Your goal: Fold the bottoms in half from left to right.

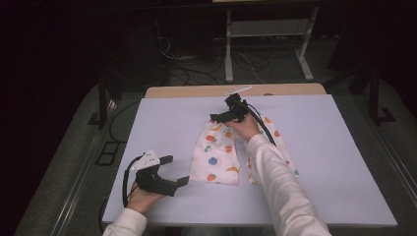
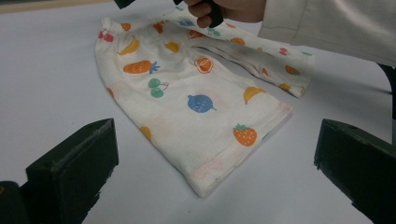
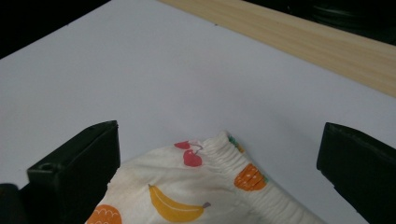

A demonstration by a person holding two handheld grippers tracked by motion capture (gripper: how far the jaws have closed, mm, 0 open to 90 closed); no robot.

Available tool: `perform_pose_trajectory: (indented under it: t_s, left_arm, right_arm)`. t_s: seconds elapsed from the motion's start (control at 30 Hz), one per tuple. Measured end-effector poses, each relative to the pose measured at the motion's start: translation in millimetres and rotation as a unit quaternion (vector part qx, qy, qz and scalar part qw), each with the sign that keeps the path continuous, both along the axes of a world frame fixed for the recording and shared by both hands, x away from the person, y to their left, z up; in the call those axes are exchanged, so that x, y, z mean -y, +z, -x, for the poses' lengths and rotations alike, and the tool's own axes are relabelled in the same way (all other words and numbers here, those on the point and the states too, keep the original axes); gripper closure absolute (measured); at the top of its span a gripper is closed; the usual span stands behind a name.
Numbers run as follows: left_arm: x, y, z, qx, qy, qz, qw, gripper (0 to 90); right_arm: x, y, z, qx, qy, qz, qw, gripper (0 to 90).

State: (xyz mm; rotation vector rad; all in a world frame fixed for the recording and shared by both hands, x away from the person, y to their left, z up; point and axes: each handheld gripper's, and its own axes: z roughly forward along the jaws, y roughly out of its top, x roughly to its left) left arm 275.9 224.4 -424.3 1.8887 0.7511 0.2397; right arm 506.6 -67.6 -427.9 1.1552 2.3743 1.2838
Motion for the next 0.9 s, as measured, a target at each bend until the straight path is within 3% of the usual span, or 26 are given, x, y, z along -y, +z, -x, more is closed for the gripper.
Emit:
perform_pose_trajectory:
  t_s: [0.1,0.23,0.37,0.53,0.7,0.8,0.9]
  left_arm:
    - [0.5,-0.1,-0.1,0.001,-0.002,-0.001,1.0000,0.0]
    - [1.5,-0.3,-0.1,0.001,-0.004,-0.003,1.0000,0.0]
    - [1.4,-0.3,-0.3,0.001,-0.005,-0.002,1.0000,0.0]
    - [1.6,-0.4,-0.7,0.001,-0.006,-0.002,1.0000,0.0]
    - [1.9,-0.5,-0.7,0.001,-0.008,-0.002,1.0000,0.0]
    - [1.8,-0.6,-1.0,0.001,-0.007,-0.001,1.0000,0.0]
    - [2.2,-0.6,-1.0,0.001,-0.008,-0.002,1.0000,0.0]
  right_arm:
    - [-5.0,-2.3,-3.5,-0.009,0.007,0.011,0.9999,2.0]
    - [-8.4,-4.1,-6.7,-0.011,0.008,0.009,0.9999,4.8]
    - [-11.2,-4.6,-10.8,-0.021,0.003,0.010,0.9997,15.9]
    - [-16.6,-6.3,-15.3,-0.034,-0.005,0.040,0.9986,24.0]
    - [-20.7,-4.7,-19.7,-0.041,-0.009,0.022,0.9989,39.1]
    - [-22.5,-3.1,-23.4,-0.050,-0.005,0.026,0.9984,49.9]
    - [-24.3,-3.6,-25.1,-0.055,-0.008,0.036,0.9978,54.2]
